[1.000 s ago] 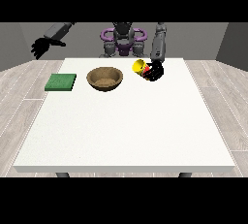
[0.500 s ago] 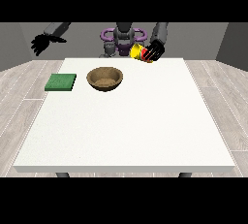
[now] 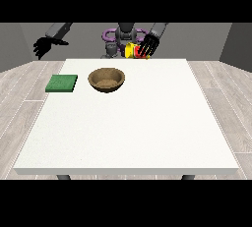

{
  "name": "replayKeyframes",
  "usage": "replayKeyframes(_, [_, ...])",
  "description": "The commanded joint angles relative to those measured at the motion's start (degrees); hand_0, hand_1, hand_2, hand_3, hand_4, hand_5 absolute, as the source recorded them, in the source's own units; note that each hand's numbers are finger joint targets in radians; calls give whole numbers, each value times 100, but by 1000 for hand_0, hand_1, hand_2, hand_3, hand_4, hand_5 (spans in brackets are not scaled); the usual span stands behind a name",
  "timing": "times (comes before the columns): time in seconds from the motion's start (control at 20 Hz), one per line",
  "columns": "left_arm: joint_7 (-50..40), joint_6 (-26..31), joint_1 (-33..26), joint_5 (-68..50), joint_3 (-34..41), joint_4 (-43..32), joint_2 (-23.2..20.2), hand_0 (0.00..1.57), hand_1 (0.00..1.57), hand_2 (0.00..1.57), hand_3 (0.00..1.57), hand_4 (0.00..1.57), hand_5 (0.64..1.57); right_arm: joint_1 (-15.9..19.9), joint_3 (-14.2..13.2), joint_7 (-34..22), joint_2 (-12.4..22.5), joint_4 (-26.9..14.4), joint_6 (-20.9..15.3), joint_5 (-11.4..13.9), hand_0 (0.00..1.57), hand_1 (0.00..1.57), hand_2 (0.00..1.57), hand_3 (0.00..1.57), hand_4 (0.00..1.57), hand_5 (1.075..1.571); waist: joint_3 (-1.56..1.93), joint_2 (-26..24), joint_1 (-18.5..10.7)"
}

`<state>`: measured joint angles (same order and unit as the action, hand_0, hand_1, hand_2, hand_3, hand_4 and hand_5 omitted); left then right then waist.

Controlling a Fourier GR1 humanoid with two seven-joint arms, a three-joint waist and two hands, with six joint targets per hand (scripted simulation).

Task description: Pick the cup and pour the ball into the bowl, then pick the bowl and place it on the pad

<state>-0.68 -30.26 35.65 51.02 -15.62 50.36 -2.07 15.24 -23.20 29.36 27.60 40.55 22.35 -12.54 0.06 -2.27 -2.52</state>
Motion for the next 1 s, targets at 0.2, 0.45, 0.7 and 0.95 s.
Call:
replayKeyframes(0.2, [-1491, 429, 616, 1294, -1012, 216, 203, 822, 822, 1571, 1559, 881, 1571, 272, -88, 93, 226, -447, 194, -40, 0, 0, 0, 0, 0, 1548, 4, 12, 66])
replayKeyframes(0.45, [-2235, 552, 575, 1769, -1648, 393, 206, 549, 549, 1571, 1571, 935, 1565, 730, 187, -216, 30, -354, -247, 190, 0, 0, 0, 180, 0, 1534, -2, 109, 202])
replayKeyframes(0.7, [-2262, 761, 1090, 2347, -1803, 258, 207, 432, 432, 1571, 1571, 900, 1571, 1331, 245, -431, -3, -310, -531, 227, 0, 0, 0, 337, 0, 1525, -4, 509, 154])
replayKeyframes(0.95, [-2605, 1033, 797, 2731, -2375, 323, 207, 288, 288, 1571, 1571, 898, 1562, 1456, 276, -529, -129, -284, -481, 140, 0, 0, 0, 264, 0, 1527, -5, 436, 439])
